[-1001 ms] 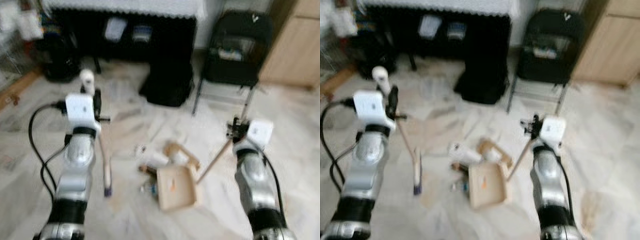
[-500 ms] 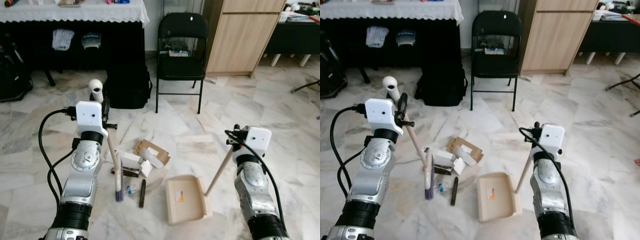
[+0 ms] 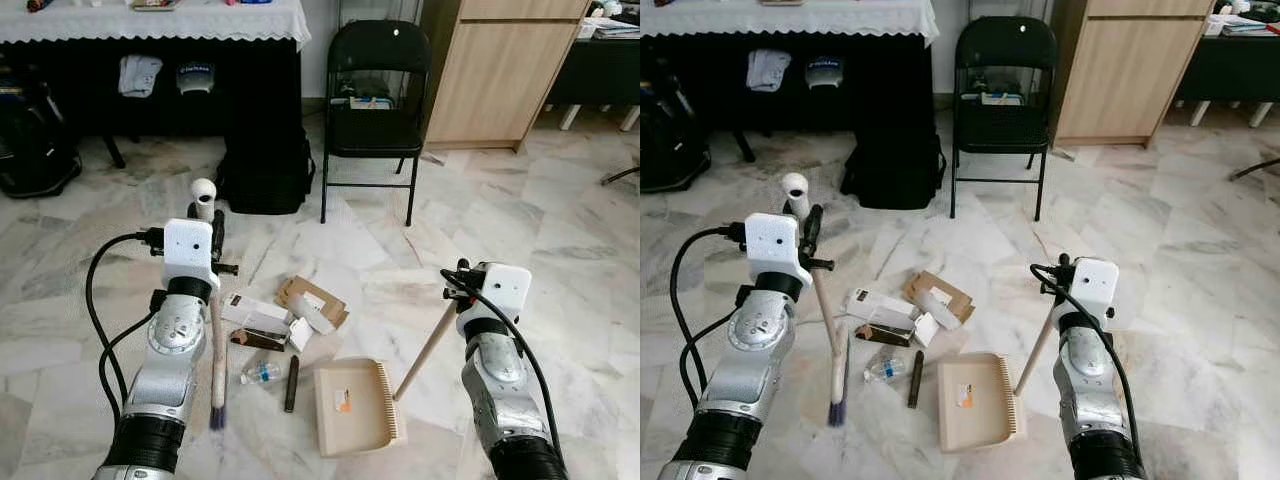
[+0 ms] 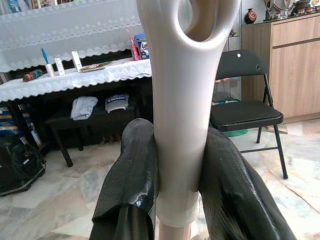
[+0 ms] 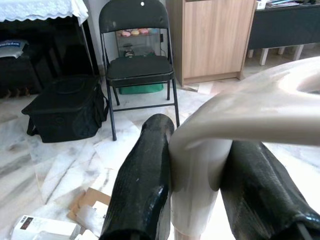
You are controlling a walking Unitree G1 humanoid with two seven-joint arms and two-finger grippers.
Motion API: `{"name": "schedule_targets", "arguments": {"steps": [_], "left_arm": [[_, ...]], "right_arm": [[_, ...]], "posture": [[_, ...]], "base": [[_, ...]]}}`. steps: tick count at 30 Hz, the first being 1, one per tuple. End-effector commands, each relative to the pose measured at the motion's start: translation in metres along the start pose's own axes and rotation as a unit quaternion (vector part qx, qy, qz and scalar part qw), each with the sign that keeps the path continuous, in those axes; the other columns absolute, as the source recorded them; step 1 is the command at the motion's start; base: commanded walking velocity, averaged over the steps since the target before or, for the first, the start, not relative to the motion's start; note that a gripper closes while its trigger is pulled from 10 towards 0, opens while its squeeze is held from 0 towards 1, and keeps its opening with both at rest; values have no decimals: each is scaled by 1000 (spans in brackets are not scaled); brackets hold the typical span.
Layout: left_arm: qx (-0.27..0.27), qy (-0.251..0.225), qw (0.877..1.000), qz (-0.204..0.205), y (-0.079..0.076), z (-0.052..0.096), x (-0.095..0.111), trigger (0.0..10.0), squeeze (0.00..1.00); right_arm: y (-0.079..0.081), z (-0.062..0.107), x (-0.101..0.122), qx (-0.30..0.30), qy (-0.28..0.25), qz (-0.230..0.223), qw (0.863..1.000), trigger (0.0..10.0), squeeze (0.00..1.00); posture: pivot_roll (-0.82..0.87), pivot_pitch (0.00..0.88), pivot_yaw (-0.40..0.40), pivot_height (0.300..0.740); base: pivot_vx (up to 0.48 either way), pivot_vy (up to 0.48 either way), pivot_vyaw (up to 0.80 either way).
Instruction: Sweep floor
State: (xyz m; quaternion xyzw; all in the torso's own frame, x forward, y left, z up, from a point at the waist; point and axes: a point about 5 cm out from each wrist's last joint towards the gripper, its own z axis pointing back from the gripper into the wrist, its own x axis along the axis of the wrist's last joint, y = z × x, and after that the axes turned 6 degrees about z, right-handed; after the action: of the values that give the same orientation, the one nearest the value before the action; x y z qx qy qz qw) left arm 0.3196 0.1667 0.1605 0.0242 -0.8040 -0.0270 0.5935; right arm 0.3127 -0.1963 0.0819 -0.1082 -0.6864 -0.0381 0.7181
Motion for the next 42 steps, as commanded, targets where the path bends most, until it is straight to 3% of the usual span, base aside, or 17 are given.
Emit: {"name": "schedule_targets", "arguments": {"steps": [1, 19, 25, 33, 42], "left_arm": [[-8, -18, 1000, -14, -1, -1, 4, 10000, 0], [-6, 17, 1000, -20, 1, 9, -17, 10000, 0], [-1, 45, 998, -37, 9, 19, -30, 10000, 0], [1, 71, 996, -57, 18, 28, -40, 10000, 0], [-17, 94, 993, -71, 18, 32, -48, 10000, 0]], "right_arm": [[-2, 0, 0, -3, -6, 0, 1000, 10000, 0], [-12, 4, -23, -17, 25, 19, 999, 10000, 0], [-17, 4, -27, -26, 24, 34, 999, 10000, 0], [-25, 0, -22, -38, 9, 56, 998, 10000, 0], [-28, -8, -3, -50, -55, 89, 993, 10000, 0]], "posture": [[69, 36, -8, 740], [69, 45, -4, 740], [75, 52, -2, 740], [77, 58, 1, 740], [83, 56, 4, 740]], "base": [[0, 0, 0], [0, 0, 0], [0, 0, 0], [0, 0, 0], [0, 0, 0]]}}
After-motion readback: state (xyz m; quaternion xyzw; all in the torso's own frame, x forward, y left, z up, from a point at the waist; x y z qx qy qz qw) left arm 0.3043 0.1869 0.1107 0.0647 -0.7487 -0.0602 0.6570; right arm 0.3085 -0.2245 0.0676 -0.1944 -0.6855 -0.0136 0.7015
